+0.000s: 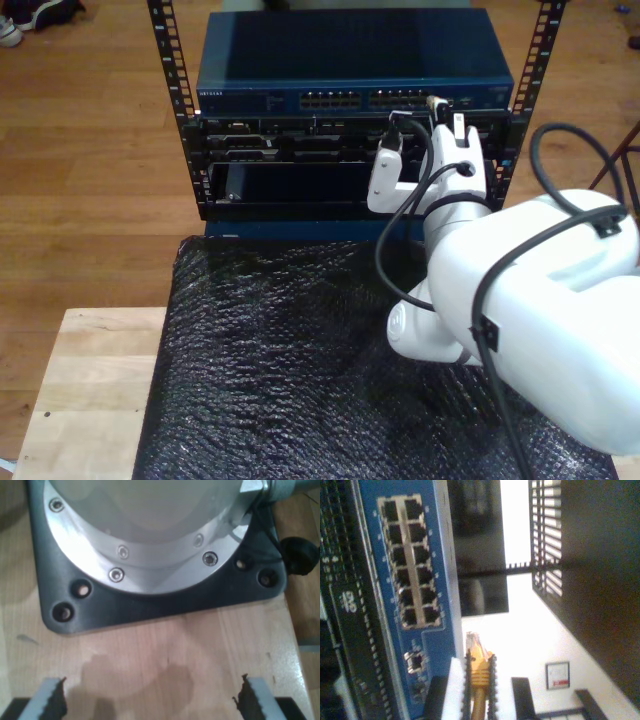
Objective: Grab the cable and plug it in
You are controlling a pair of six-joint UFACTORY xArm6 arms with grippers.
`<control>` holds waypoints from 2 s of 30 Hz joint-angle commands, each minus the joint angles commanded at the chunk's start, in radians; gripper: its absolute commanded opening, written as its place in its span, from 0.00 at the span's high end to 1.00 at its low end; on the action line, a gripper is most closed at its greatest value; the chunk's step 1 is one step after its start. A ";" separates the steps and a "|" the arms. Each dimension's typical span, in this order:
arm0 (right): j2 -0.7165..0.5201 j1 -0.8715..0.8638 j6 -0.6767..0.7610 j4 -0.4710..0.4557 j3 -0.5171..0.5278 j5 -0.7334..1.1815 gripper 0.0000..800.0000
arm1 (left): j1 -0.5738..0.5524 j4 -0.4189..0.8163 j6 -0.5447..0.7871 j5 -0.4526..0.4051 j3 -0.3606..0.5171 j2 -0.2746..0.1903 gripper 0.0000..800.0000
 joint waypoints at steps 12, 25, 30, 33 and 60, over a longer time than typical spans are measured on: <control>0.094 0.034 -0.020 0.117 -0.120 -0.031 1.00 | 0.000 0.000 0.000 0.000 0.000 0.000 0.00; 0.152 0.043 -0.018 0.126 -0.176 -0.025 1.00 | 0.000 0.000 0.000 0.000 0.000 0.000 0.00; 0.161 0.043 -0.020 0.121 -0.190 -0.018 1.00 | 0.000 0.000 0.000 -0.002 0.000 0.000 0.00; 0.163 0.043 -0.020 0.120 -0.193 -0.018 1.00 | 0.000 0.000 0.000 -0.002 0.000 0.000 0.00; 0.172 0.023 -0.068 0.078 -0.216 0.008 1.00 | 0.000 0.000 0.000 0.000 0.000 0.000 0.00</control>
